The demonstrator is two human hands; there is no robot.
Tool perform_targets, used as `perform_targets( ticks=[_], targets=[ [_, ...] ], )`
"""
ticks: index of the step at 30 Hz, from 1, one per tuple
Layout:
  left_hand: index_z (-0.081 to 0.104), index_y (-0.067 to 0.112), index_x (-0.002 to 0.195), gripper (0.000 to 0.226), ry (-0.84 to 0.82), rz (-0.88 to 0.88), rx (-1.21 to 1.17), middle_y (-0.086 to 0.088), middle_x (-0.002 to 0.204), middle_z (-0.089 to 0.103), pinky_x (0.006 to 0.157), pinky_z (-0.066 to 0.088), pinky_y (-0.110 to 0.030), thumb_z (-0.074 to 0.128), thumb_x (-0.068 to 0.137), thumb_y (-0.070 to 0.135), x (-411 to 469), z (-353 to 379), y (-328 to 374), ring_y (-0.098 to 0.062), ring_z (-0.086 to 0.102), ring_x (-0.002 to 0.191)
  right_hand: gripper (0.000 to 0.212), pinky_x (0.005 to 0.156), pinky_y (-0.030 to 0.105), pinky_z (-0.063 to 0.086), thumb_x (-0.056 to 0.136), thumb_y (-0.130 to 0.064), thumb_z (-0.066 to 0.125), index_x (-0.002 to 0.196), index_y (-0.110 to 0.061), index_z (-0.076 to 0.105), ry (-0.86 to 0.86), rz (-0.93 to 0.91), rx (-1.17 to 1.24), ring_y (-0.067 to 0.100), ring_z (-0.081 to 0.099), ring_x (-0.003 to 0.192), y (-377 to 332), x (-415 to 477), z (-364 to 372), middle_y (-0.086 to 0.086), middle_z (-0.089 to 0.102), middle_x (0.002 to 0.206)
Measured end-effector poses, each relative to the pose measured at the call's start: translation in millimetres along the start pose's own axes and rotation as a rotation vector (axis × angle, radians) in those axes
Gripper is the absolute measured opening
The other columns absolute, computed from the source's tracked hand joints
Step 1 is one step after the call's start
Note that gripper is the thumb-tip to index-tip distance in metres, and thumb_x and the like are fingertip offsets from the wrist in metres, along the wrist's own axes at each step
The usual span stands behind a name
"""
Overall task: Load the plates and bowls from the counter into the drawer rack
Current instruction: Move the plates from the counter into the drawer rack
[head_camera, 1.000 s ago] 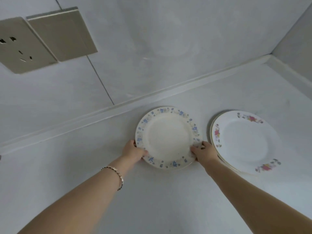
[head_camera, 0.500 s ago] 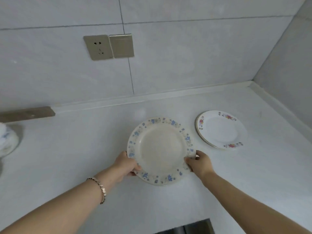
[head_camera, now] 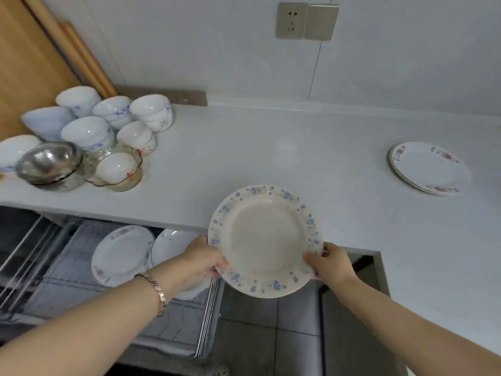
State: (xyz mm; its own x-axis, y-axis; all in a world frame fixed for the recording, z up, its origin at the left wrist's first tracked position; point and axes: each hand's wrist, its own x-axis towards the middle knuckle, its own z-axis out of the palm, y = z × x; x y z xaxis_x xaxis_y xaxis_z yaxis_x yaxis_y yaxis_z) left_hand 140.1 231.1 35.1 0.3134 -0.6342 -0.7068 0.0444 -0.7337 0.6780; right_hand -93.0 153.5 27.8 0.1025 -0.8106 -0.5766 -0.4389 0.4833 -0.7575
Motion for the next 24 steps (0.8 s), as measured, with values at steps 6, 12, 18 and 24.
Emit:
perform_targets(
  ticks=[6, 12, 18, 24],
  targets=[
    [0.055, 0.013, 0.095, 0.033, -0.005, -0.113, -0.002, -0.002, 0.087, 0.067, 0.048, 0.055, -0.022, 0.062, 0.076, -0.014, -16.6, -95.4, -79.6, -0.015, 0.064, 0.076, 0.032, 0.077, 0.044, 0.057, 0.085, 0.0, 0.059, 0.116, 0.003, 0.052, -0.139, 0.08, -0.027, 0.035, 0.062, 0.102, 21.2, -46.9, 103.5, 0.02, 0.061, 0.113],
    [0.056, 0.006, 0.109, 0.04, 0.049, -0.174, -0.032, -0.012, 0.103, 0.065, 0.064, 0.056, -0.033, 0.061, 0.076, -0.016, -19.1, -212.0, -157.9, -0.024, 0.063, 0.086, 0.034, 0.078, 0.046, 0.056, 0.085, 0.002, 0.059, 0.118, 0.007, 0.053, -0.172, 0.13, -0.067, 0.037, 0.062, 0.098, 27.5, -75.9, 239.1, 0.022, 0.061, 0.115],
    [0.056, 0.004, 0.091, 0.028, 0.101, -0.217, -0.018, -0.017, 0.107, 0.064, 0.075, 0.055, -0.039, 0.062, 0.075, -0.017, -0.1, -319.3, -196.7, -0.032, 0.062, 0.098, 0.033, 0.079, 0.042, 0.056, 0.086, -0.002, 0.06, 0.117, 0.004, 0.054, -0.177, 0.196, -0.03, 0.036, 0.061, 0.104, 25.4, -86.0, 363.0, 0.021, 0.06, 0.118],
    [0.056, 0.001, 0.103, 0.035, 0.095, -0.3, -0.001, -0.019, 0.109, 0.064, 0.07, 0.055, -0.038, 0.06, 0.076, -0.02, 50.1, -375.0, -212.6, -0.031, 0.062, 0.091, 0.03, 0.046, 0.026, 0.054, 0.086, -0.005, 0.06, 0.114, 0.006, 0.055, -0.158, 0.241, -0.02, 0.028, 0.058, 0.086, 32.7, -57.2, 439.8, 0.018, 0.06, 0.103]
  ],
)
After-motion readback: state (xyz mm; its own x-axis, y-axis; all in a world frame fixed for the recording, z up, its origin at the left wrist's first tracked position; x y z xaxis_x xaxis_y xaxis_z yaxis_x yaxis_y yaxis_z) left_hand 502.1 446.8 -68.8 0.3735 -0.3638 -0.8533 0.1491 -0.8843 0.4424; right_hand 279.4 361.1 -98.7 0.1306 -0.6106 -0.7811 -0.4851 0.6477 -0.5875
